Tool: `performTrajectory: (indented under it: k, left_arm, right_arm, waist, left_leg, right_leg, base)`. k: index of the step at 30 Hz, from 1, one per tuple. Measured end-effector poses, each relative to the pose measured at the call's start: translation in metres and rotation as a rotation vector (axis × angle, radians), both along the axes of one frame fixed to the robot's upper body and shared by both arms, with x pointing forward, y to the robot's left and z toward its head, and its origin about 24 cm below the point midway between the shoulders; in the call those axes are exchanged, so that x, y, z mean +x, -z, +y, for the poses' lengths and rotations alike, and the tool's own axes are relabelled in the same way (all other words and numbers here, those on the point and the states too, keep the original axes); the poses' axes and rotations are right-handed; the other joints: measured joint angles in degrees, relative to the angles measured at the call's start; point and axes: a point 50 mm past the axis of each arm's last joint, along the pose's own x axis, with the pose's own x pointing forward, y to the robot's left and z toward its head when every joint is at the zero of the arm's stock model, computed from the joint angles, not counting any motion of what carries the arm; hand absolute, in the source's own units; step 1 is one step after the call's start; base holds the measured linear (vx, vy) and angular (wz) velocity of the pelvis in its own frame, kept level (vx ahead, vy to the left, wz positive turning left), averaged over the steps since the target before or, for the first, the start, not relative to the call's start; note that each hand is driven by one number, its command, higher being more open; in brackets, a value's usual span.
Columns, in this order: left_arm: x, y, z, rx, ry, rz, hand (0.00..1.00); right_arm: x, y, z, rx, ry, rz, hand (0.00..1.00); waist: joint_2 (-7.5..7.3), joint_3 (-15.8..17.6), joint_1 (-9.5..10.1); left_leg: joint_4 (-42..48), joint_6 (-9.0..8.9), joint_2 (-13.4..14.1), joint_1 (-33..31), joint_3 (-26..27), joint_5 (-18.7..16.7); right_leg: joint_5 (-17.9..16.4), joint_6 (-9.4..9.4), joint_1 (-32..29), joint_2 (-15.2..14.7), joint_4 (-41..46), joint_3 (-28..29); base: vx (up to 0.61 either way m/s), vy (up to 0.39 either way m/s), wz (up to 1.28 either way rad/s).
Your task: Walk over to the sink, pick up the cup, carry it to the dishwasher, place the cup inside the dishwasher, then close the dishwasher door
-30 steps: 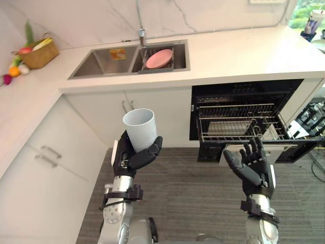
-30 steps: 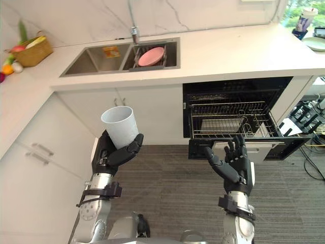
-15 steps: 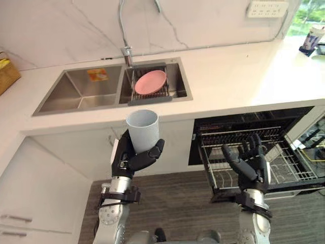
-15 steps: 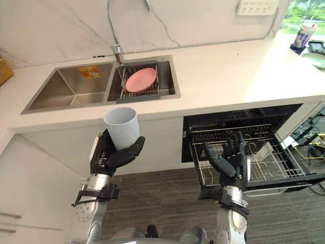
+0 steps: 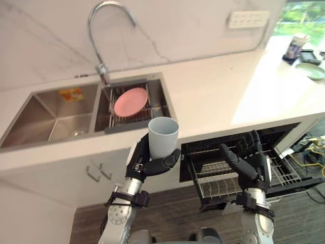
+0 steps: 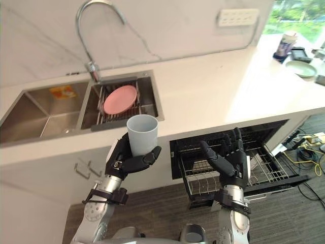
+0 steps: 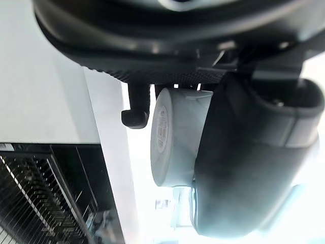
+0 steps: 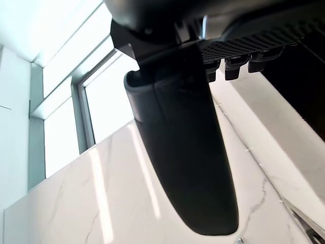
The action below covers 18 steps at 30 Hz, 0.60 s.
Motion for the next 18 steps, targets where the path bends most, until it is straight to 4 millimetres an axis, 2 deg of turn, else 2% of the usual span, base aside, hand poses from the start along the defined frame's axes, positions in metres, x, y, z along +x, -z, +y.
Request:
performTrajectory:
  k: [1, 3, 4, 5, 7, 8, 9, 11, 13, 14, 15, 16, 18]
  left_arm:
    - [0.0, 0.0, 0.0, 0.0, -0.001, 0.002, 0.0]
    - [-0.001, 0.001, 0.0, 0.007, -0.005, 0.005, 0.0]
    - [0.0, 0.001, -0.002, 0.002, -0.002, 0.004, 0.0]
    - [0.002, 0.001, -0.004, 0.001, 0.009, 0.006, 0.0]
    - [0.005, 0.0, -0.009, 0.014, 0.044, 0.01, 0.0]
    - [0.006, -0.001, -0.013, 0.023, 0.068, 0.01, 0.0]
    - [0.008, -0.001, -0.014, 0.026, 0.079, 0.009, 0.0]
    - [0.009, -0.002, -0.016, 0.029, 0.086, 0.014, 0.0]
    - [0.01, 0.0, -0.016, 0.034, 0.087, 0.033, 0.0]
    - [0.011, -0.001, -0.015, 0.035, 0.084, 0.038, 0.0]
    - [0.012, -0.001, -0.015, 0.035, 0.081, 0.039, 0.0]
    - [0.013, -0.002, -0.013, 0.037, 0.069, 0.036, 0.0]
    - [0.015, -0.002, -0.01, 0.033, 0.038, 0.04, 0.0]
  right_arm:
    - [0.002, -0.001, 0.001, -0.002, -0.01, -0.007, 1.0]
    - [0.007, -0.005, 0.003, -0.016, -0.04, -0.028, 1.0]
    - [0.01, -0.008, 0.001, -0.027, -0.045, -0.04, 1.0]
    - [0.01, -0.008, -0.002, -0.033, -0.037, -0.033, 1.0]
    - [0.006, -0.005, -0.005, -0.019, -0.013, -0.009, 1.0]
    - [0.004, -0.003, -0.006, -0.013, 0.0, -0.002, 1.0]
    - [0.003, -0.002, -0.006, -0.004, 0.003, 0.005, 1.0]
    - [0.003, 0.001, -0.001, 0.003, -0.009, 0.028, 1.0]
    - [0.002, 0.003, 0.003, -0.001, -0.023, 0.041, 1.0]
    - [0.003, 0.002, 0.006, 0.009, -0.035, 0.035, 1.0]
    - [0.003, 0.002, 0.007, 0.01, -0.041, 0.031, 1.0]
    - [0.005, 0.0, 0.009, 0.015, -0.054, 0.022, 1.0]
    - [0.005, -0.002, 0.012, 0.016, -0.066, 0.011, 1.0]
  waist:
    - [0.01, -0.2, 0.15]
    - [0.5, -1.1, 0.29]
    - [1.39, -1.7, -0.92]
    - [1.18, -2.1, -2.0]
    - [0.13, -2.7, -2.94]
    - [0.13, -2.7, -3.28]
    - [0.2, -2.8, -3.56]
    - [0.26, -2.8, -3.45]
    - [0.24, -2.8, -3.37]
    - [0.25, -2.8, -2.88]
    - [0.26, -2.8, -2.69]
    - [0.29, -2.6, -2.21]
    - [0.31, -2.3, -2.31]
  left_leg:
    - [-2.8, 0.0, -0.4, 0.3, -2.1, 0.0]
    - [-14.3, -1.79, -0.9, 2.5, -6.0, 1.4]
    - [-20.7, -3.96, -0.4, 3.5, -6.0, 3.8]
    - [-23.8, -5.59, -1.6, 5.3, -4.3, 3.6]
    - [-25.8, -3.77, -4.8, 6.4, -2.2, 5.1]
    - [-26.6, -3.0, -6.3, 7.0, -1.0, 5.5]
    - [-27.6, -2.2, -7.0, 7.6, -0.1, 6.0]
    - [-29.7, -0.62, -7.5, 8.7, 2.1, 6.6]
    - [-30.4, 0.45, -7.5, 9.2, 4.1, 6.8]
    - [-31.1, 1.58, -7.3, 9.2, 6.4, 6.9]
    - [-31.4, 2.08, -7.2, 9.1, 7.5, 7.0]
    - [-32.5, 3.13, -6.8, 8.9, 9.6, 7.3]
    - [-32.9, 3.54, -6.6, 9.1, 10.8, 7.6]
  right_leg:
    - [0.2, 0.36, -0.7, 0.0, 0.2, 1.9]
    - [0.8, 2.48, -3.7, -0.2, 1.4, 7.6]
    - [0.8, 4.16, -5.2, -0.3, 1.9, 9.7]
    - [1.1, 5.96, -5.7, -1.9, 1.8, 11.6]
    - [2.8, 8.58, -5.2, -5.3, -1.0, 12.4]
    - [4.6, 9.69, -4.3, -6.9, -3.6, 12.8]
    - [6.2, 10.02, -3.8, -7.6, -5.2, 12.8]
    - [9.6, 9.83, -3.8, -8.2, -7.6, 12.3]
    - [13.3, 8.69, -4.1, -8.5, -9.4, 9.0]
    - [16.2, 6.77, -5.1, -8.5, -10.5, 5.5]
    - [17.6, 6.19, -5.4, -8.4, -11.3, 4.2]
    - [18.3, 5.36, -6.3, -8.4, -10.8, 1.2]
    - [14.8, 5.02, -7.2, -8.8, -3.6, -2.5]
  base:
    - [0.17, 0.163, -1.42]
    - [0.12, 0.244, -1.31]
    - [0.14, 0.382, -1.09]
    - [0.12, 0.346, -0.71]
    - [0.1, 0.375, -0.45]
    - [0.06, 0.376, -0.43]
    - [0.03, 0.287, -0.36]
    - [-0.02, 0.201, -0.5]
    - [-0.07, 0.21, -0.66]
    - [-0.1, 0.171, -0.69]
    - [-0.18, 0.207, -0.91]
    - [-0.18, 0.159, -0.75]
    - [-0.12, 0.126, -0.46]
